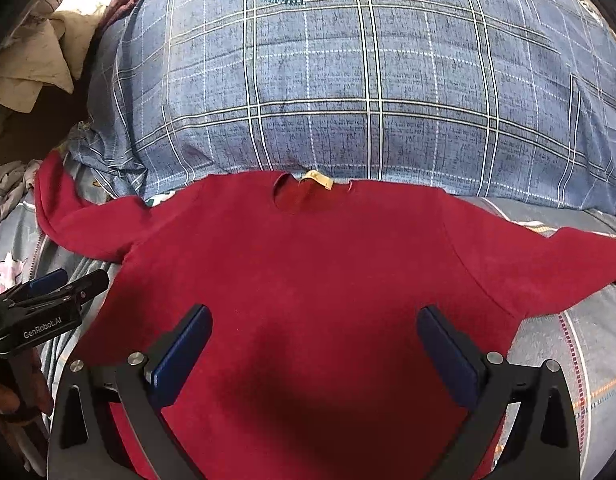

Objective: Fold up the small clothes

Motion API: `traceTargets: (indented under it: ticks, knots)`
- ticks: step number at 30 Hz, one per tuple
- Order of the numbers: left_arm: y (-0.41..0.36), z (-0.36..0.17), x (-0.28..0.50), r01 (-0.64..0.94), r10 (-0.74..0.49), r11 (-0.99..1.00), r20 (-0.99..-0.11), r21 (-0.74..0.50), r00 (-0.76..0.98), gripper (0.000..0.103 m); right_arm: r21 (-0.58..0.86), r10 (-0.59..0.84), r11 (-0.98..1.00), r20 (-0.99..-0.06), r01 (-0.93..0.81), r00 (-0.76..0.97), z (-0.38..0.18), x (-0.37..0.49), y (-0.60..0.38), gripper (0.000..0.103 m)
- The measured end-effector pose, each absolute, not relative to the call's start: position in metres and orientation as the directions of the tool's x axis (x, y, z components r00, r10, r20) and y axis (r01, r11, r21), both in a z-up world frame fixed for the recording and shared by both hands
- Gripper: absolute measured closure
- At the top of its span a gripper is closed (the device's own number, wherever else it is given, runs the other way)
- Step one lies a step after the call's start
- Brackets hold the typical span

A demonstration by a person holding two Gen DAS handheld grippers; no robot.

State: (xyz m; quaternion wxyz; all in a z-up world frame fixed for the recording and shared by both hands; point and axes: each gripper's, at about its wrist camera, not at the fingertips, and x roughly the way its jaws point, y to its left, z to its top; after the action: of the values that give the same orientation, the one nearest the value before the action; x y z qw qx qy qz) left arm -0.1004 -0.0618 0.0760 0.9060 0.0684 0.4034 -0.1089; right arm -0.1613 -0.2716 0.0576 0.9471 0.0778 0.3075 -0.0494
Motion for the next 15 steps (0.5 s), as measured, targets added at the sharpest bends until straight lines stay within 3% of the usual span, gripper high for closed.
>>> traceTargets:
  ticks: [15]
  knots:
    - [-0.054, 0.069, -0.098, 0.248, -0.142, 0.968, -0.753, 0.029, 0.642, 0.014, 0.049, -0.052, 0.994, -0.611, 0.103, 0.79, 0.046, -0.154, -0.261, 0.001]
